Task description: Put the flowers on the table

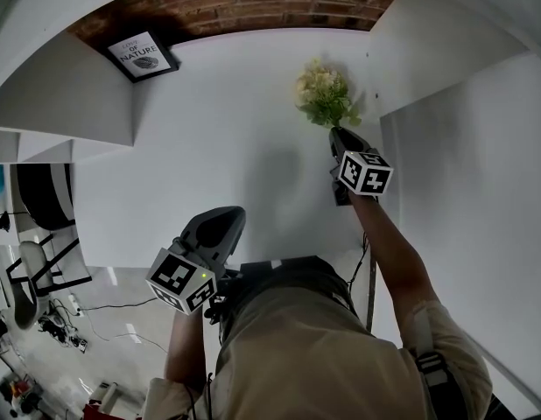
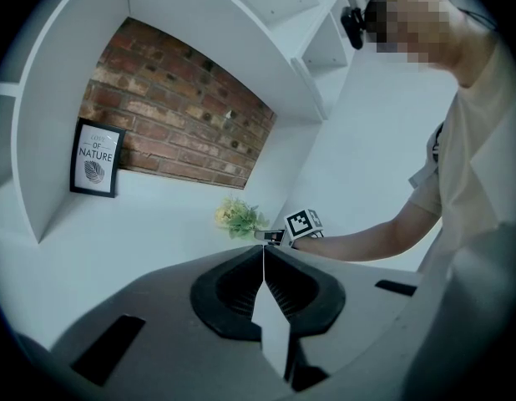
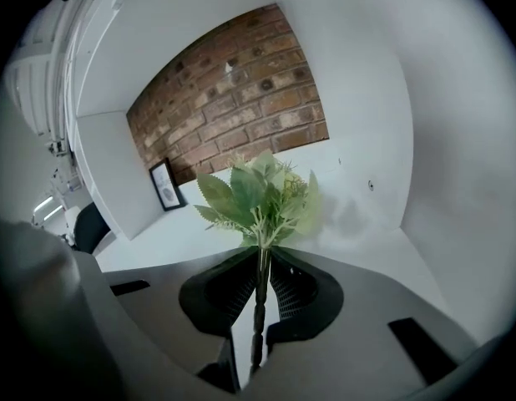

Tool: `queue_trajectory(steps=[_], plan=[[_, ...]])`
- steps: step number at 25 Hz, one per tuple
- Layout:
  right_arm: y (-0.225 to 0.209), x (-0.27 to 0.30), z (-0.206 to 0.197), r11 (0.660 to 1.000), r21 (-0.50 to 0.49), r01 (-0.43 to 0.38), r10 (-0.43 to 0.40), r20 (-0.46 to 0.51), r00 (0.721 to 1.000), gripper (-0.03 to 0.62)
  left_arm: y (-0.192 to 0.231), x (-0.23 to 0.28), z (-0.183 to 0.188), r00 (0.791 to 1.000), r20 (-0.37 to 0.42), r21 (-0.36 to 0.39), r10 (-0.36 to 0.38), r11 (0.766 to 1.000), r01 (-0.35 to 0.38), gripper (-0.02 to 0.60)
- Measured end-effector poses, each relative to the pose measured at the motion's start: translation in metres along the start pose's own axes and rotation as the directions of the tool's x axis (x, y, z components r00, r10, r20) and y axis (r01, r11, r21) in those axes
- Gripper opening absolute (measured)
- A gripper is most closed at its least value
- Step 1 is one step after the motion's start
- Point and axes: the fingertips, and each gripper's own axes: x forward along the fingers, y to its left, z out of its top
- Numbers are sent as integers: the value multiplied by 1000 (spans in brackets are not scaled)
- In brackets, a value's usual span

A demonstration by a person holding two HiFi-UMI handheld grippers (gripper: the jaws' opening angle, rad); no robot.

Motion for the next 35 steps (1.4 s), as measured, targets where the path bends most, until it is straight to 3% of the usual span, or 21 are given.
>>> queue_trajectory(steps=[4, 9, 11, 14, 21, 26, 33, 35], plan=[[-2, 8, -9, 993, -118, 25, -33, -66, 997, 48, 3, 0, -3, 1000, -6, -2, 0, 1000, 0, 14], [5, 14, -17, 960, -281, 0, -48, -161, 986, 54, 6, 0, -4, 1000, -12, -5, -6, 1000, 6, 14], [7, 15, -19, 949, -314, -19, -43, -189, 981, 115, 7, 1, -4, 1000, -14, -6, -12, 1000, 12, 14], [11, 13, -22, 950, -307, -51, -16, -214, 977, 172, 7, 2, -5, 1000, -15, -7, -20, 1000, 20, 14], [17, -2, -18, 959, -272, -73, 26, -174, 984, 207, 14, 2, -3, 1000, -13, -5, -20, 1000, 20, 14], [3, -10, -13, 971, -238, -27, -8, -143, 990, 206, 12, 4, -1, 999, -18, -2, -31, 1000, 31, 14], [-19, -2, -18, 947, -320, 28, -95, -194, 976, 204, 5, 4, -3, 999, -23, 4, -37, 999, 37, 14], [-19, 1, -17, 933, -359, 25, -105, -205, 973, 164, 5, 3, -3, 999, -23, 3, -31, 1000, 31, 14]])
